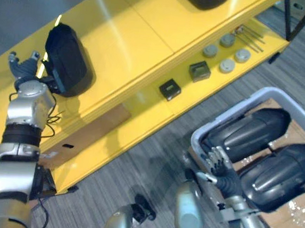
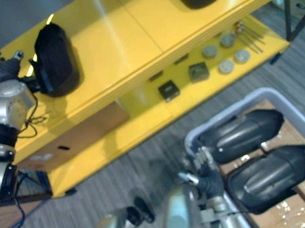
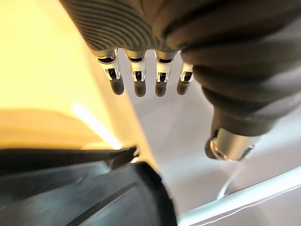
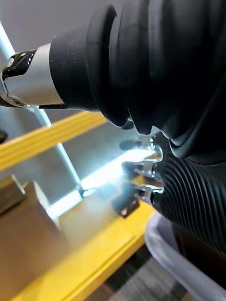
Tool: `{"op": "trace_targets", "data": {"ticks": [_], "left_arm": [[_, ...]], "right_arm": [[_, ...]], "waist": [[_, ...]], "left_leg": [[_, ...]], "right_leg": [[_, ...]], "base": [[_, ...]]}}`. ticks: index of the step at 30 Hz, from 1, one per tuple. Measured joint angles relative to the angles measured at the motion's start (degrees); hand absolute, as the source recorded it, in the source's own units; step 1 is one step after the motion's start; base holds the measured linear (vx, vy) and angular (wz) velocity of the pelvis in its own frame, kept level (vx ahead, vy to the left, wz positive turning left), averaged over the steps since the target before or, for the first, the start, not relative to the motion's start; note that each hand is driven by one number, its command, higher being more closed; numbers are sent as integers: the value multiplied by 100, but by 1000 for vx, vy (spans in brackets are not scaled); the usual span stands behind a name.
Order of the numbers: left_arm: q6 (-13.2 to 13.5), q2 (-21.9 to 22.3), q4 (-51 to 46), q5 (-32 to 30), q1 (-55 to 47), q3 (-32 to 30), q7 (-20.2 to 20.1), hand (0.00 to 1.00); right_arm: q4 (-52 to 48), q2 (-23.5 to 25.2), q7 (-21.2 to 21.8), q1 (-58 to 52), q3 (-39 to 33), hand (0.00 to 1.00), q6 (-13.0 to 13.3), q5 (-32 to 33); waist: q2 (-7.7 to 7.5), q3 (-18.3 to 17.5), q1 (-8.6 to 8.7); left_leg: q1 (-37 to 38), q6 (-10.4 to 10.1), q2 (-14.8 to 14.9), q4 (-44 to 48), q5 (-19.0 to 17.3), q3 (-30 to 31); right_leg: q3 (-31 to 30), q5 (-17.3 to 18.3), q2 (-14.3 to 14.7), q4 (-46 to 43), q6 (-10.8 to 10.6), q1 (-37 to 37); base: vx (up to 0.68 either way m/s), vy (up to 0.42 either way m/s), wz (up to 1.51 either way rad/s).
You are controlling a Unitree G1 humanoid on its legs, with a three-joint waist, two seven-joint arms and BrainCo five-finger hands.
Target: Walk over and take plastic housings, then place them on the shelf
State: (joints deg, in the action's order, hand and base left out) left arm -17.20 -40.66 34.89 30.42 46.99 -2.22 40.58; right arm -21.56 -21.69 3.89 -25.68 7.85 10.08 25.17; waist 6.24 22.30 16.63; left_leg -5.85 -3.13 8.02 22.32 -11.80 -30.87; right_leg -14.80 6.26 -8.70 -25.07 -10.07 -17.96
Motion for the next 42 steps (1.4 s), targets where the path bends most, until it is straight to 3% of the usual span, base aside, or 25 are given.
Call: {"op": "trace_targets", "data": {"ticks": [1,2,3,6,8,10,13,17,19,22,25,29,30,35,39,42], "left_arm": [[0,-6,0,0,0,0,110,0],[162,-201,1,-35,0,-207,997,0],[311,-217,2,-203,1,-292,1238,0],[442,-257,2,-224,12,-367,1357,0],[461,-508,-9,-240,96,-396,1471,0],[942,-847,-3,-827,360,-374,1734,0],[1357,-1158,-19,-1312,423,-379,1723,0],[1832,-1224,-225,-1352,170,-427,1507,0],[2066,-1065,-536,-1364,-226,-492,1377,0],[2499,-488,-1235,-1524,-1227,-840,1056,0],[2854,46,-2544,-1601,-2761,-1533,494,0],[3293,529,-3523,-2019,-4294,-2266,-321,0],[4131,1310,-4824,-2194,-5200,-2813,-1488,0],[4194,1373,-4841,-2194,-5203,-2814,-1487,0],[4209,2153,-5299,-2199,-5354,-2794,-1389,0],[4009,2687,-5361,-2255,-5656,-2805,-932,0]], "right_arm": [[1,1,0,-54,1,0,0,1],[35,31,50,-147,16,0,22,-32],[100,76,29,-183,15,0,75,-113],[224,111,9,-261,16,0,102,-130],[262,171,-43,-269,-3,0,135,-204],[424,292,-535,-154,-153,0,619,-728],[678,298,-786,168,-651,0,939,-777],[1123,192,-915,964,-1233,0,1399,-566],[1277,135,-940,1309,-1283,0,1546,-499],[1768,5,-1046,2208,-1265,0,1735,-339],[1979,-46,-1210,2909,-1271,0,1728,-350],[1980,-100,-1428,3023,-1398,0,1605,-481],[1730,-63,-1527,3403,-1571,0,1086,-806],[1729,-63,-1524,3399,-1583,0,1086,-807],[1723,15,-1511,3316,-1988,0,1089,-810],[1718,255,-1500,3288,-2127,0,1092,-809]], "waist": [[11,-66,5],[-5,-143,137],[-8,-144,160],[22,-260,170],[30,-382,189],[-14,-420,188],[32,-672,127],[32,-1024,-82],[-21,-1103,-237],[-163,-1264,-526],[-252,-1364,-897],[-389,-1616,-1415],[-444,-1674,-1753],[-415,-1647,-1748],[-332,-1336,-1726],[-312,-1143,-1755]], "left_leg": [[1,0,-1,-5,0,-2],[131,3,-70,-109,30,-10],[196,2,-77,-143,32,-15],[192,1,-93,-200,33,6],[214,-14,-123,-346,102,49],[483,-23,-162,-575,207,204],[561,-36,-166,-669,214,345],[643,-62,-190,-834,267,657],[715,-77,-193,-924,306,760],[803,-87,-250,-1081,419,1058],[815,-91,-258,-1086,433,1343],[786,-103,-272,-1101,439,1704],[263,-141,-158,-540,273,2074],[247,-144,-139,-488,264,2092],[75,-125,-152,-312,258,2249],[71,-99,-227,-440,344,2254]], "right_leg": [[0,0,0,5,0,0],[-16,-11,-11,61,-16,104],[-16,-19,-13,101,-24,190],[0,-22,-23,202,-30,210],[39,-91,-33,315,-40,246],[202,-125,-61,546,-32,623],[391,-124,-101,750,-23,849],[768,-178,-165,1146,7,1270],[908,-192,-173,1273,26,1439],[1245,-203,-221,1479,37,1762],[1558,-215,-225,1658,48,2046],[1985,-276,-206,1943,96,2379],[2277,-459,-69,2299,275,2510],[2276,-458,-51,2278,277,2509],[2400,-460,-53,2197,262,2480],[2402,-352,-139,1948,269,2295]], "base": [[0,0,0],[-1,12,-3],[0,17,-3],[6,4,1],[64,7,8],[100,4,21],[80,6,28],[81,3,37],[50,-20,35],[59,-27,49],[51,-15,40],[53,-17,48],[6,-4,9],[-3,1,2],[-51,15,15],[-93,13,5]]}}
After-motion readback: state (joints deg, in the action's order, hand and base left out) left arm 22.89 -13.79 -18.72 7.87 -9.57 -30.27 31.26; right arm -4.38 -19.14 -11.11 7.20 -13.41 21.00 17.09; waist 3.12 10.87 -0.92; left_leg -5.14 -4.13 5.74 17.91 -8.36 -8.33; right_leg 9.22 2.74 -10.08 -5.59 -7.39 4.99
